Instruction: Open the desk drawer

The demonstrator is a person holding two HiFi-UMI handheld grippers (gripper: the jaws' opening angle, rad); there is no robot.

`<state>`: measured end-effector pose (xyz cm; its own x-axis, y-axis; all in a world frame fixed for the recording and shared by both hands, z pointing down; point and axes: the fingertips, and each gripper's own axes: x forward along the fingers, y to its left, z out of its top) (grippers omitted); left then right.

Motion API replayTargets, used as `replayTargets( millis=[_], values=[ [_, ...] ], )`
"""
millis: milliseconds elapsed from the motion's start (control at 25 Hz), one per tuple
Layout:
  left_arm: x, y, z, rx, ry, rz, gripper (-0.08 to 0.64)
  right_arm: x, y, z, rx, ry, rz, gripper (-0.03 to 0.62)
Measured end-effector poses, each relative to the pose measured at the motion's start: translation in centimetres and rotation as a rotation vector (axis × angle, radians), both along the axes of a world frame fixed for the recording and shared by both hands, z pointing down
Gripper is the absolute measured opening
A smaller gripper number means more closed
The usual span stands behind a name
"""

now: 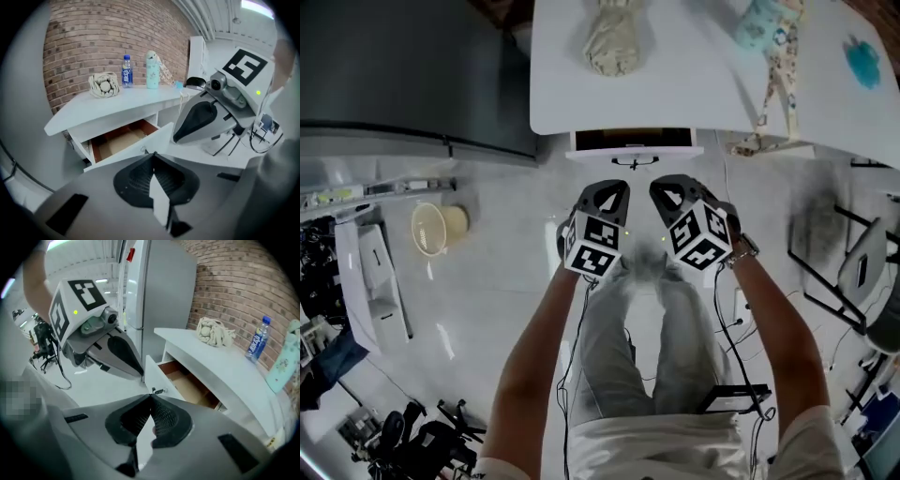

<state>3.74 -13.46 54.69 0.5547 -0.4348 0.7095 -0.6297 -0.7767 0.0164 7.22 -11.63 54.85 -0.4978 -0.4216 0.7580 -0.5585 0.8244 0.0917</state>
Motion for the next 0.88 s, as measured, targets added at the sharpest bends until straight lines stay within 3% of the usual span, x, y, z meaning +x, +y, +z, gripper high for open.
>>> replayTargets(
  millis=[120, 320, 640, 880],
  values=[
    [0.3, -0.3, -3.8, 0.065, 0.069, -0.049, 0.008, 0.2, -0.8, -4.1, 0.045, -0.092, 0.070, 0.026],
    [-0.3, 0.8, -12.2, 0.105, 0.185, -0.154, 0.007, -0.1, -1.4, -12.0, 0.084, -0.251, 0.169, 0.026],
    [-1.2, 2.6, -26.9, 0.250, 0.316, -0.272, 0.006, -0.3, 1.0, -26.9, 0.171, -0.434, 0.162, 0.026],
    [-1.2, 4.9, -38.3, 0.346, 0.387, -0.317, 0.006, 2.6, 4.1, -38.0, 0.217, -0.589, 0.196, 0.026]
  ],
)
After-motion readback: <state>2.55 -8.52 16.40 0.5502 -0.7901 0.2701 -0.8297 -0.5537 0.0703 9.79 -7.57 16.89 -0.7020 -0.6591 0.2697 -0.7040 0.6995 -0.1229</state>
